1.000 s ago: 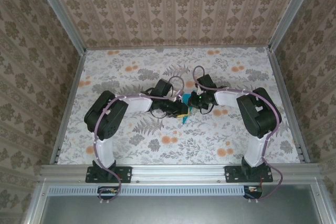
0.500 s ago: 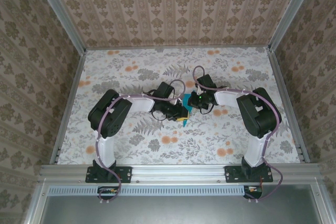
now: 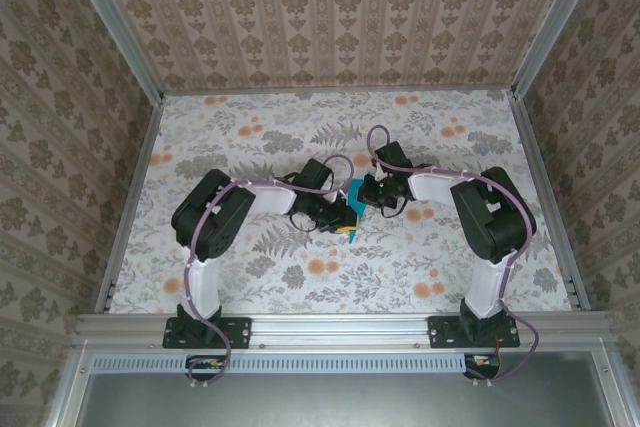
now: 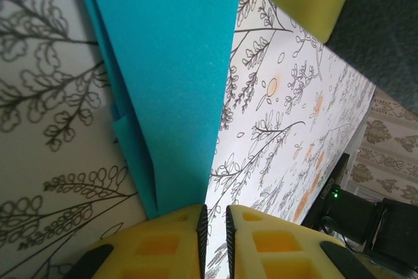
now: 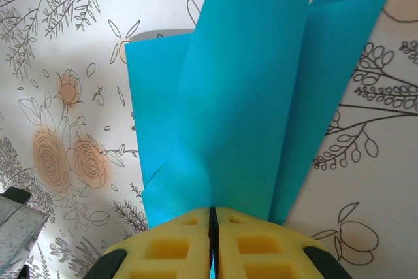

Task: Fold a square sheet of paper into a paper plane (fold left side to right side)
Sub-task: Fold the wing for the fifth time at the center of the table.

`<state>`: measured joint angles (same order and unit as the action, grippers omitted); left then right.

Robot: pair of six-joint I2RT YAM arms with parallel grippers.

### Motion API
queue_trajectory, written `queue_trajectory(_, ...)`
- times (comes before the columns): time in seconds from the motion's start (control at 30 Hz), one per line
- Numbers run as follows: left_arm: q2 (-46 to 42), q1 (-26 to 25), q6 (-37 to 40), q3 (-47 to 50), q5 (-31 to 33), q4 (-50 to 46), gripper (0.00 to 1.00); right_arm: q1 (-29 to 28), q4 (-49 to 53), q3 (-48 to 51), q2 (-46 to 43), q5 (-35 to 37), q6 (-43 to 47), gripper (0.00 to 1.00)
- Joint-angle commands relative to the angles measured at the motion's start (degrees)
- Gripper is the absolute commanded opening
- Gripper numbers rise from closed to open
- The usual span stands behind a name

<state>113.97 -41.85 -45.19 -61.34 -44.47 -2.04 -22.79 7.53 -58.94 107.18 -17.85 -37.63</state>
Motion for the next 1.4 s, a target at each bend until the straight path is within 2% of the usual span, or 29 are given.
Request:
queue_trajectory(0.0,1.6,-0.9,0.9,0.0,3.3,-7.6,0.18,0.4,3.3,0.7,-1.5,0.8,1.3,0.11)
queue_trajectory(0.23,2.7,-1.9,2.8,-1.9,6.8,-13.3,0.13,1.2,-3.1,4.5,-8.9,-2.0,1.5,0.08)
queue_trajectory(0.47,3.5,-2.4,3.5,-2.5,7.3,-14.6,0.10,0.6,-6.7,10.2,-12.9,-5.9,1.1,0.06)
queue_trajectory(0.77,3.4,-2.3,3.9,-2.9,7.2,-15.2,0.09,-1.8,-9.2,9.6,-8.9,-8.3,0.9,0.07)
queue_trajectory(1.37,3.3,-2.3,4.1,-3.0,7.2,-15.8,0.08,-1.6,-2.8,7.1,-4.3,-1.1,5.8,0.07)
